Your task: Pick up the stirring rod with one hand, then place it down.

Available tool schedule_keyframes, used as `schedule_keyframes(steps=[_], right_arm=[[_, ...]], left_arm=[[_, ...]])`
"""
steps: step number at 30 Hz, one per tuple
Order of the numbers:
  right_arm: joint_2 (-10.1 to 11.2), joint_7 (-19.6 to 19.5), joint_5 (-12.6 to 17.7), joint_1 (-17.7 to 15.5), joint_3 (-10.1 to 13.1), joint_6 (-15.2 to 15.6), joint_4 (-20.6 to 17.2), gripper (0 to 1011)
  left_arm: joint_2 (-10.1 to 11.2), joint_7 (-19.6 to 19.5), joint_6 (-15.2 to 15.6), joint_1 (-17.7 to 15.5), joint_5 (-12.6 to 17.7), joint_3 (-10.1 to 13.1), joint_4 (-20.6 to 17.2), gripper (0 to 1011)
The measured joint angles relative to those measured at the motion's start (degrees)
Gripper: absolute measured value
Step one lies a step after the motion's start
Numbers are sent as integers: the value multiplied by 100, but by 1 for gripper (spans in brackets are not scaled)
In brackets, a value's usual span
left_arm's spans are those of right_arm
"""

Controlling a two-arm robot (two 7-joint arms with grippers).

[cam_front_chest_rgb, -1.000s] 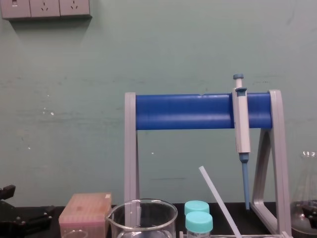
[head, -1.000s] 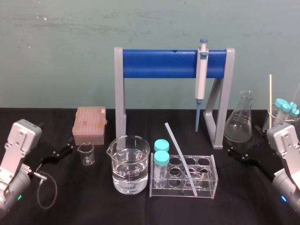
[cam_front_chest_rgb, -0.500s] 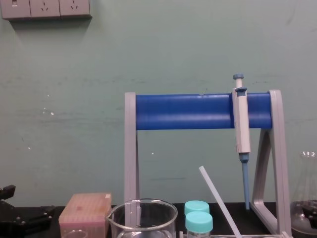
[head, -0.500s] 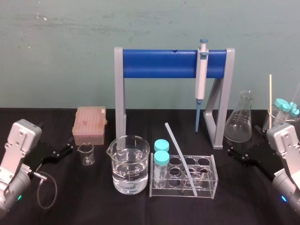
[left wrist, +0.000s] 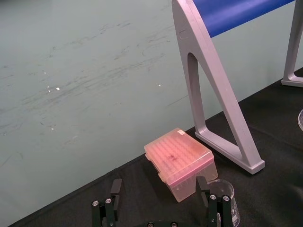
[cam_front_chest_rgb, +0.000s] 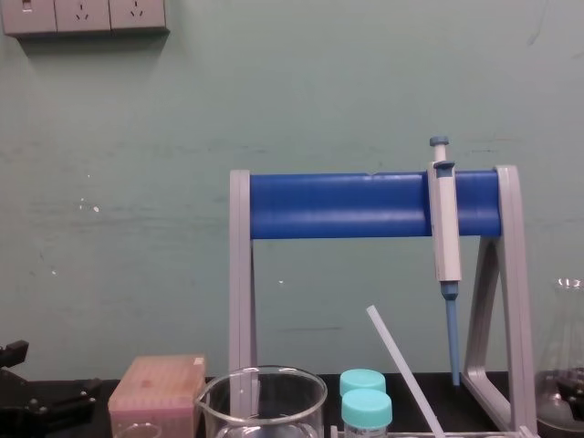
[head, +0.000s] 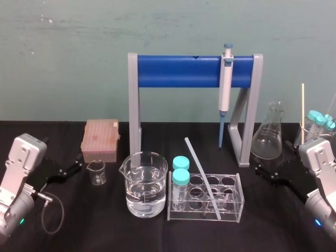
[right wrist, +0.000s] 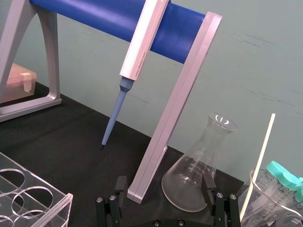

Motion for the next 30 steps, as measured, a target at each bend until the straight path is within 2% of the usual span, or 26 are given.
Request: schedule_keyframes(steps=[21, 28, 29, 30], right_arm=[[-4, 38, 31, -13, 37, 3, -4, 1000], [-208, 699, 950, -15, 438, 13, -151, 1000], [-282, 930, 1288, 18, 553, 74, -200, 1000], [-324, 1052, 1436, 37, 597, 116, -225, 1000]], left_arm=[[0, 0, 0, 0, 0, 0, 0, 1000], [0, 0, 0, 0, 0, 0, 0, 1000], [0, 0, 0, 0, 0, 0, 0, 1000], [0, 0, 0, 0, 0, 0, 0, 1000]])
